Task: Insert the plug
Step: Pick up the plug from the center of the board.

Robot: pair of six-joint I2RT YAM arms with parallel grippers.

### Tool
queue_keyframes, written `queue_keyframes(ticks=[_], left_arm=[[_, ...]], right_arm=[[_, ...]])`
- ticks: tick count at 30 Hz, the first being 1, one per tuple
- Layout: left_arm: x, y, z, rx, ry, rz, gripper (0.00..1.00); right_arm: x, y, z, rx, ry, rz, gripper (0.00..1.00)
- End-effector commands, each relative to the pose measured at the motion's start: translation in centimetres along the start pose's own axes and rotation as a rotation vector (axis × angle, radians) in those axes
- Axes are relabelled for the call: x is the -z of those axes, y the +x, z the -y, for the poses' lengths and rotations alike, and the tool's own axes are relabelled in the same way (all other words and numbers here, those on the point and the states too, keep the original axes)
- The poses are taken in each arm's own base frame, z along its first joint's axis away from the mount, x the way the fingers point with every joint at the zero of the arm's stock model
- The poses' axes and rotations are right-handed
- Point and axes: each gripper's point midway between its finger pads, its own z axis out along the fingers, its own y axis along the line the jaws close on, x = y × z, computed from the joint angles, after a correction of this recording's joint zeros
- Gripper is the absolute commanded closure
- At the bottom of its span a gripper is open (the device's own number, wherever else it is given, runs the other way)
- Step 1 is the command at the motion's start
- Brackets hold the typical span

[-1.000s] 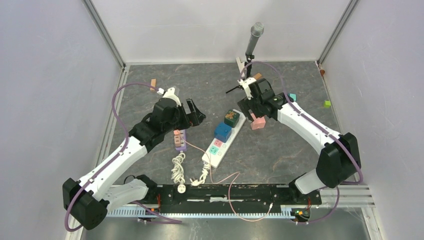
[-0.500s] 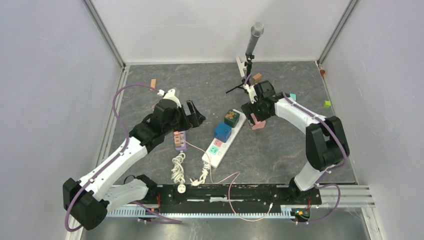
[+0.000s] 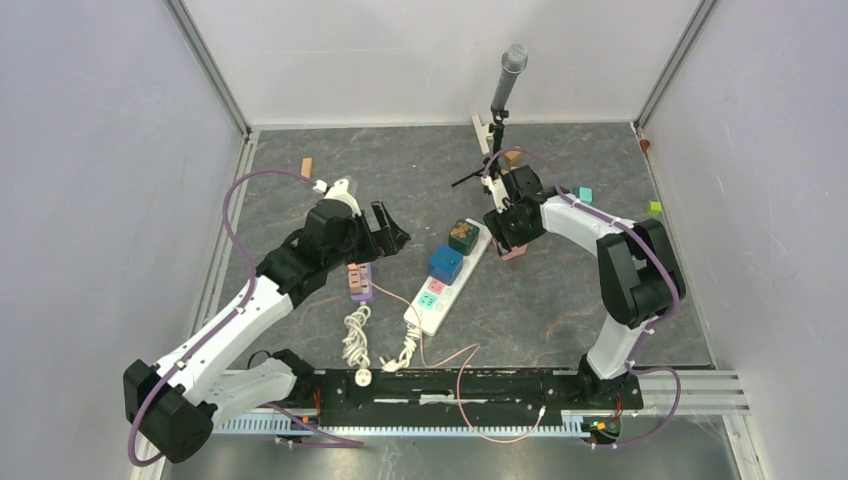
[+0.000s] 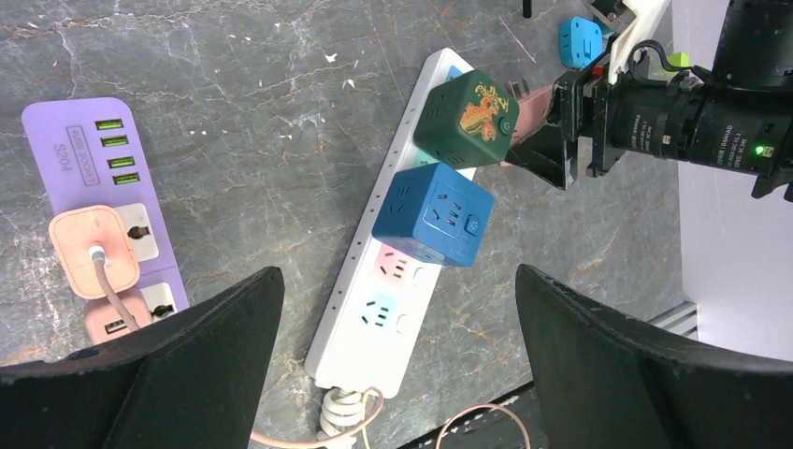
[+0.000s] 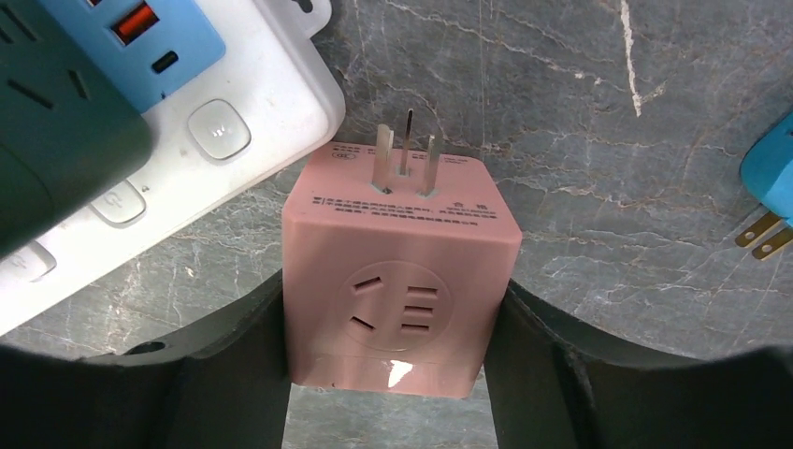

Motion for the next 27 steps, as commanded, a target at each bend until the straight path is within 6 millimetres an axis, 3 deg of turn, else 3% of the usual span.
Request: queue_keyframes(ticks=[1, 3, 9, 13, 15, 19, 23, 27], left_arm=[[0.2, -0.7, 0.7, 0.01, 0.022, 0.02, 0.0], [0.1, -0.8, 0.8, 0.003, 0.025, 0.02, 0.0], [-0.1, -1.4, 1.4, -0.043, 0.032, 0.014, 0.0], [-0.3, -1.8, 1.9, -0.071, 0.038, 0.009, 0.0], [-0.1, -2.4, 2.5, -0.072, 0.052, 0.018, 0.0], [0.2, -3.5, 4.0, -0.067, 0.09, 0.023, 0.0], [0.7, -3.8, 5.6, -0.055, 0.137, 0.001, 0.0], [1.0, -3.4, 6.8, -0.022, 0.194, -0.052, 0.0]], right_arm=[[1.2, -1.6, 0.0, 0.028, -0.005, 0.07, 0.73], [2.2, -1.9, -0.1, 0.029, -0.008, 0.099, 0.87], [6.9, -2.9, -0.5, 0.066, -0.023, 0.197, 0.99], [10.2, -3.2, -1.6, 0.09, -0.083, 0.238, 1.0], [11.5, -3.2, -2.9, 0.11, -0.151, 0.262, 1.0], [14.0, -2.8, -7.3, 0.186, -0.388, 0.339, 1.0], [17.4, -2.3, -12.0, 0.401, -0.586, 0.453, 1.0], [19.9, -1.2, -15.0, 0.566, -0.669, 0.506, 1.0]])
